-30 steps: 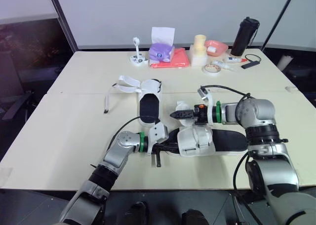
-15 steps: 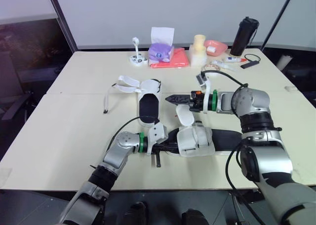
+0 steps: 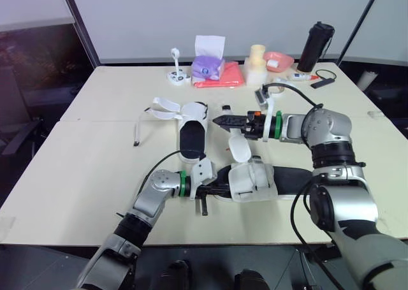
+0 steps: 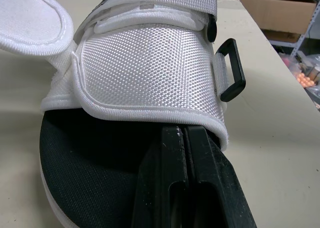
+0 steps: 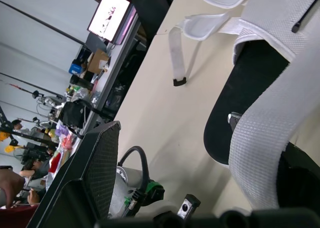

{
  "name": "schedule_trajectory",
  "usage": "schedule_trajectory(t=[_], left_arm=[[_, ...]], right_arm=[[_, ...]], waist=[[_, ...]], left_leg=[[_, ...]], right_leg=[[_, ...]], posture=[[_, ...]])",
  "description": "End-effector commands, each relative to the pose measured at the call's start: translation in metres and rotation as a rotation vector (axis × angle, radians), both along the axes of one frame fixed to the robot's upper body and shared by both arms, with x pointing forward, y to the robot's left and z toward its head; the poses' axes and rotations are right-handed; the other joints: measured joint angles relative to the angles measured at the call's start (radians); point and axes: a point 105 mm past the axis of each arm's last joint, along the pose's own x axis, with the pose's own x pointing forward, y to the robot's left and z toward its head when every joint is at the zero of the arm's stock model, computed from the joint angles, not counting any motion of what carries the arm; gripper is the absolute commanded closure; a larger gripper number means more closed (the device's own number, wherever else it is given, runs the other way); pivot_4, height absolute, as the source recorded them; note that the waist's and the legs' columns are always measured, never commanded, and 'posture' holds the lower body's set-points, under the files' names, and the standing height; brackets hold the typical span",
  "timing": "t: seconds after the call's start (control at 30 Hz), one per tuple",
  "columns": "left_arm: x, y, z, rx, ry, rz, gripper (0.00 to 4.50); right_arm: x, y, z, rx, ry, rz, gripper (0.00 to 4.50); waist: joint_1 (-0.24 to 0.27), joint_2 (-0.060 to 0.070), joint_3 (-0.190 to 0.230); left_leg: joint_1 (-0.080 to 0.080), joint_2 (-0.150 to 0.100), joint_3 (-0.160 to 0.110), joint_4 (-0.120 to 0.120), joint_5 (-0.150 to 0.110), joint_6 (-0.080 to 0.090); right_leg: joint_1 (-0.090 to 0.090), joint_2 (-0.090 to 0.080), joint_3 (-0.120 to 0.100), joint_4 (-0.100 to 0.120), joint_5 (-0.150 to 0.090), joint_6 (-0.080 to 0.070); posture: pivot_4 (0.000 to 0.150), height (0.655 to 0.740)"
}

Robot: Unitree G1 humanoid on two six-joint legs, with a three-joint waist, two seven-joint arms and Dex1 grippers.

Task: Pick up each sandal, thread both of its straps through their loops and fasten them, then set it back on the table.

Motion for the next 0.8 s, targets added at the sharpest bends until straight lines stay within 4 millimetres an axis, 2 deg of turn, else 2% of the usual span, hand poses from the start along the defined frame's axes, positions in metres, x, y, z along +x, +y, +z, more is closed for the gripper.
schedule_trajectory(t=[0.03, 0.07, 0.23, 0.27, 0.53, 0.67, 0.8], left_arm=[[-0.004, -0.003, -0.013, 0.037, 0.036, -0.008, 4.5], [-0.004, -0.003, -0.013, 0.037, 0.036, -0.008, 4.5], [-0.005, -0.003, -0.013, 0.037, 0.037, -0.009, 4.5], [-0.005, -0.003, -0.013, 0.037, 0.038, -0.01, 4.5], [-0.005, -0.004, -0.013, 0.037, 0.038, -0.014, 4.5], [-0.005, -0.003, -0.014, 0.038, 0.042, -0.01, 4.5], [-0.004, -0.002, -0.015, 0.039, 0.043, -0.005, 4.5]], right_arm=[[-0.003, 0.002, 0.03, 0.04, -0.1, 0.024, 1.29], [-0.003, 0.002, 0.031, 0.042, -0.103, 0.024, 1.59], [-0.004, 0.001, 0.039, 0.054, -0.125, 0.025, 4.17], [-0.005, 0.0, 0.041, 0.055, -0.132, 0.025, 4.46], [-0.017, -0.004, 0.046, 0.006, -0.214, 0.035, 4.46], [-0.063, 0.0, 0.042, -0.11, -0.386, 0.16, 4.46], [-0.106, 0.002, 0.009, -0.247, -0.498, 0.255, 4.46]], waist=[[0.0, 0.0, 0.0], [0.0, 0.0, 0.0], [0.0, 0.0, 0.0], [0.0, 0.0, 0.0], [0.001, 0.0, 0.0], [0.007, 0.0, 0.0], [0.008, 0.0, 0.0]], left_leg=[[0.0, 0.0, 0.0, 0.0, 0.0, 0.0], [0.0, 0.0, 0.0, 0.0, 0.0, 0.0], [0.0, 0.0, 0.0, 0.0, 0.0, 0.0], [0.0, 0.0, 0.0, 0.0, 0.0, 0.0], [0.0, 0.0, 0.0, 0.0, 0.0, 0.0], [-0.001, 0.0, 0.0, 0.0, 0.0, 0.0], [-0.001, 0.0, 0.0, -0.001, 0.0, 0.0]], right_leg=[[0.0, 0.0, 0.0, 0.0, 0.0, 0.0], [0.0, 0.0, 0.0, 0.0, 0.0, 0.0], [0.0, 0.0, 0.0, 0.0, 0.0, 0.0], [0.0, 0.0, 0.0, 0.0, 0.0, 0.0], [0.0, 0.0, 0.0, 0.0, 0.0, 0.0], [-0.001, 0.0, 0.0, 0.0, 0.0, 0.0], [-0.001, 0.0, 0.0, -0.001, 0.0, 0.0]], posture=[[0.15, 0.74], [0.15, 0.74], [0.15, 0.74], [0.15, 0.74], [0.15, 0.74], [0.15, 0.74], [0.15, 0.74]])
